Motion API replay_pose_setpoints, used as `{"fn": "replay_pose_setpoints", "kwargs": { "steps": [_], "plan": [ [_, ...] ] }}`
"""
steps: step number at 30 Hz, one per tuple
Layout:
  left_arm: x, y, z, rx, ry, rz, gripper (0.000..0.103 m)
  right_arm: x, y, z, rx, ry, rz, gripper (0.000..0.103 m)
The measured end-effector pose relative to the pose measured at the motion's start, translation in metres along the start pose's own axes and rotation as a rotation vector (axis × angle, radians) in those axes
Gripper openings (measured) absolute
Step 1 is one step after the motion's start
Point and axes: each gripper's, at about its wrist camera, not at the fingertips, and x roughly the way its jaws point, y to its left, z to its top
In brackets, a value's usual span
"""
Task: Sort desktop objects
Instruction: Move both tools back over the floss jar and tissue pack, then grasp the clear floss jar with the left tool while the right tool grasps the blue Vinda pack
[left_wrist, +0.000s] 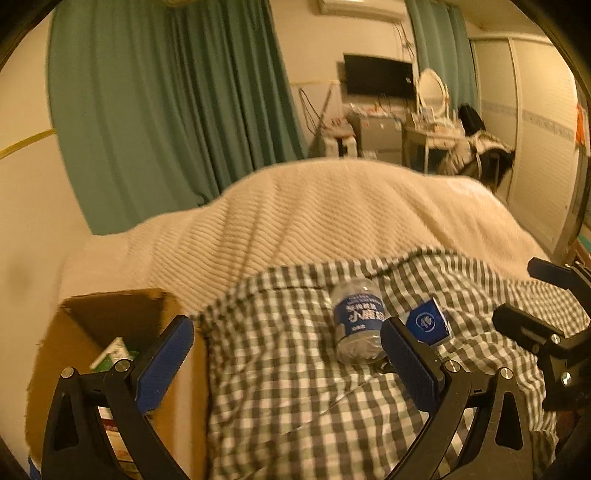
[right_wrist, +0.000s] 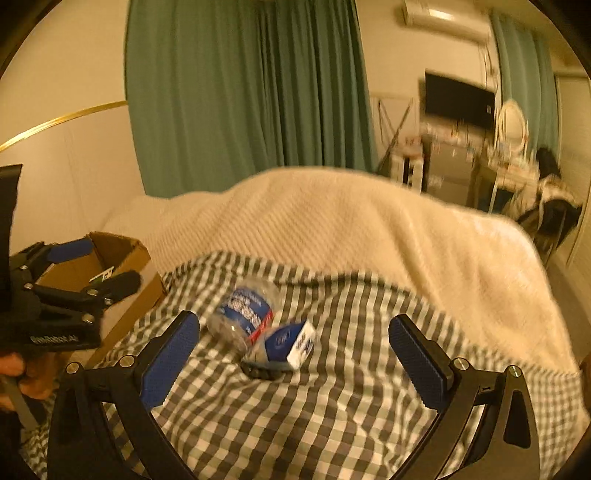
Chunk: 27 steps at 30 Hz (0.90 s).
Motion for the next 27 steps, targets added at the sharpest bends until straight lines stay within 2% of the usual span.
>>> {"fn": "replay_pose_setpoints", "kwargs": {
  "steps": [2, 4, 6, 11, 14, 17, 21, 24, 26, 27],
  "plan": [
    [0.016, -0.008, -0.001, 0.011, 0.034, -0.009, 0.103, 0.012, -0.006, -0.005, 0.019, 0.034, 0.028, 0.099],
    [0.029, -0.011, -0.002, 0.019, 0.059, -0.015, 0.103, 0.022, -0.006, -0.009, 0.015, 0.063, 0.045, 0.085],
    [0.044, -0.018, -0.003, 0.032, 0.087, -0.023, 0.103, 0.034, -0.005, -0.015, 0.006, 0.100, 0.053, 0.076],
    [0.072, -0.031, 0.000, 0.068, 0.125, -0.032, 0.103, 0.060, -0.015, -0.023, 0.058, 0.190, 0.125, 0.073],
    [0.094, -0.034, 0.002, 0.075, 0.164, -0.040, 0.103, 0.076, -0.020, -0.026, 0.086, 0.248, 0.144, 0.064],
    [0.115, -0.034, 0.002, 0.070, 0.216, -0.095, 0.103, 0.092, -0.027, -0.031, 0.130, 0.306, 0.193, 0.054],
    [0.136, -0.036, 0.004, 0.051, 0.270, -0.145, 0.103, 0.104, -0.032, -0.033, 0.158, 0.337, 0.228, 0.048],
    [0.152, -0.037, 0.003, 0.036, 0.321, -0.163, 0.103, 0.110, -0.031, -0.029, 0.147, 0.363, 0.230, 0.037],
    [0.159, -0.032, 0.002, 0.003, 0.340, -0.193, 0.098, 0.114, -0.033, -0.029, 0.165, 0.366, 0.250, 0.033],
    [0.158, -0.031, 0.002, -0.002, 0.340, -0.209, 0.083, 0.115, -0.035, -0.030, 0.174, 0.367, 0.266, 0.030]
  ]
}}
